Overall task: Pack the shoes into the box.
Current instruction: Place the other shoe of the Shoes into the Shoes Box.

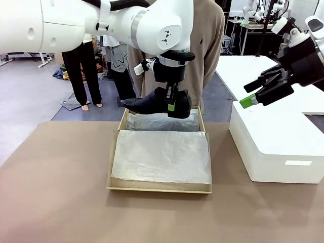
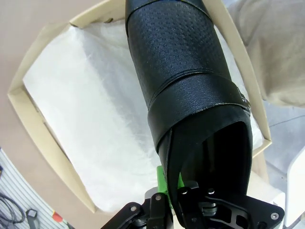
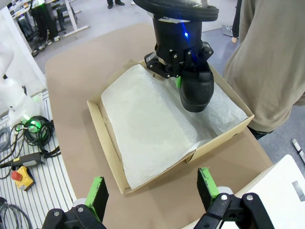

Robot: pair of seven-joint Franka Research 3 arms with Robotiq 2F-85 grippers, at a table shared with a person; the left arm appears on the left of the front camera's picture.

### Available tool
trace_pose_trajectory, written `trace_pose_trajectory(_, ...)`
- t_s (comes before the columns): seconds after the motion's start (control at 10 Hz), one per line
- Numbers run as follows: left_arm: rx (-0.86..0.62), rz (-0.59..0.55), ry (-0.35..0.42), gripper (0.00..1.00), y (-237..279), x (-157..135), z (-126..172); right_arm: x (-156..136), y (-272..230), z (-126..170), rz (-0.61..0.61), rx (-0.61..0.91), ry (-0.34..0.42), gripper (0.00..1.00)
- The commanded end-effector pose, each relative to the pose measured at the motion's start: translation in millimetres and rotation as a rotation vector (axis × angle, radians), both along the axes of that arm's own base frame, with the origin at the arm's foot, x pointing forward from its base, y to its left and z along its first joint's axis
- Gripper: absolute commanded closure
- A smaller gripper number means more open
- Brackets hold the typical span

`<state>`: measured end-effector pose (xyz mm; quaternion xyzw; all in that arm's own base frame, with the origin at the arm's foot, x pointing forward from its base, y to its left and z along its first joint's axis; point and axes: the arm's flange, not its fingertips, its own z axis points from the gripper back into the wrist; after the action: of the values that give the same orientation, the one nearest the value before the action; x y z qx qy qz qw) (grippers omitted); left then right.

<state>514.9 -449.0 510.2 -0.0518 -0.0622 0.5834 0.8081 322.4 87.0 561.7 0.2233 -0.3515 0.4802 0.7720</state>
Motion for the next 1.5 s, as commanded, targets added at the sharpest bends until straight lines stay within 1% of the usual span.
trace_pose_trajectory(0.0, 0.017, 0.097, -0.022, 1.0, -12, 4, 3, 4, 0, 1, 0.024, 0.022, -0.017, 0.0)
trace_pose_trajectory(0.4, 0.03, 0.201, -0.019, 1.0, -31, 2, -12, 4, 0, 1, 0.024, 0.022, -0.017, 0.0)
trace_pose_trajectory(0.5, 0.026, 0.193, -0.012, 1.0, -34, 1, -16, 4, 0, 1, 0.024, 0.022, -0.017, 0.0)
trace_pose_trajectory(0.7, 0.022, 0.221, 0.007, 1.0, -38, -3, -24, 4, 0, 1, 0.024, 0.022, -0.017, 0.0)
trace_pose_trajectory(1.1, 0.025, 0.245, -0.003, 1.0, -38, 1, -38, 4, 0, 1, 0.024, 0.022, -0.017, 0.0)
trace_pose_trajectory(1.3, 0.038, 0.232, -0.02, 1.0, -38, 5, -45, 4, 0, 1, 0.024, 0.022, -0.017, 0.0)
trace_pose_trajectory(1.4, 0.037, 0.223, -0.016, 1.0, -38, 9, -48, 4, 0, 1, 0.024, 0.022, -0.017, 0.0)
